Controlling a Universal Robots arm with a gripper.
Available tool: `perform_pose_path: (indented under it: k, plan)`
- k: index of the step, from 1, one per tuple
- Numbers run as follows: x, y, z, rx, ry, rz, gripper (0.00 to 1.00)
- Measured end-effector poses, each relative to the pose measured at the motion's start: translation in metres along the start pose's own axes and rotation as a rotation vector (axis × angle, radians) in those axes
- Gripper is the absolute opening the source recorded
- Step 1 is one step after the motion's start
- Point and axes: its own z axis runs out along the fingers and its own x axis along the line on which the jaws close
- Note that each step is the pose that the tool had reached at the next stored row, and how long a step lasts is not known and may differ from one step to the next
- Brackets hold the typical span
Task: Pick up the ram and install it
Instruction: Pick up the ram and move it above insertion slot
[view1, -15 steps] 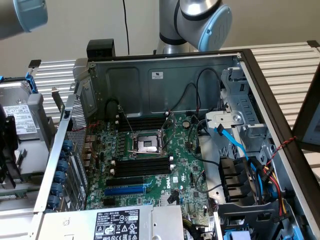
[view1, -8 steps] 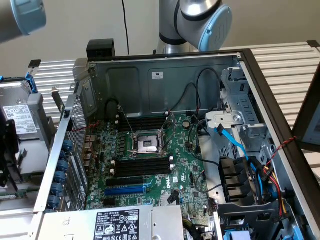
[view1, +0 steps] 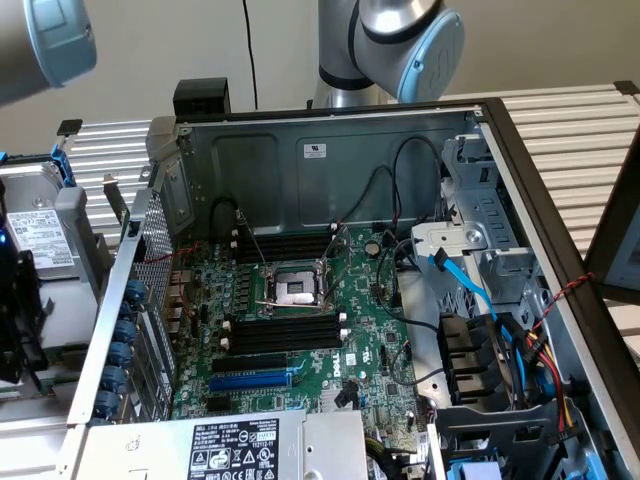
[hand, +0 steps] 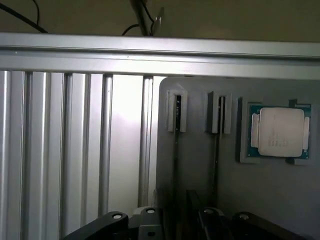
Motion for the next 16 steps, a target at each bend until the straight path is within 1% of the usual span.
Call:
perform_pose_path:
  k: [4,12,13,14,15,16]
  plan:
    - [-0.0002,0.0004,0.0049,0.0000,0.0002,0.000,0.33]
    - [-0.0002,0.0008,0.0056,0.0001,0.0001,0.000,0.33]
    - [-0.0002,0.0008,0.0056,0.0001,0.0001,0.000,0.30]
    - [-0.0002,0.0008,0.0056,0.0001,0.0001,0.000,0.30]
    - [-0.0002,0.0008,0.0056,0.0001,0.0001,0.000,0.23]
    - [-0.0002,0.0008,0.0057,0.0001,0.0001,0.000,0.23]
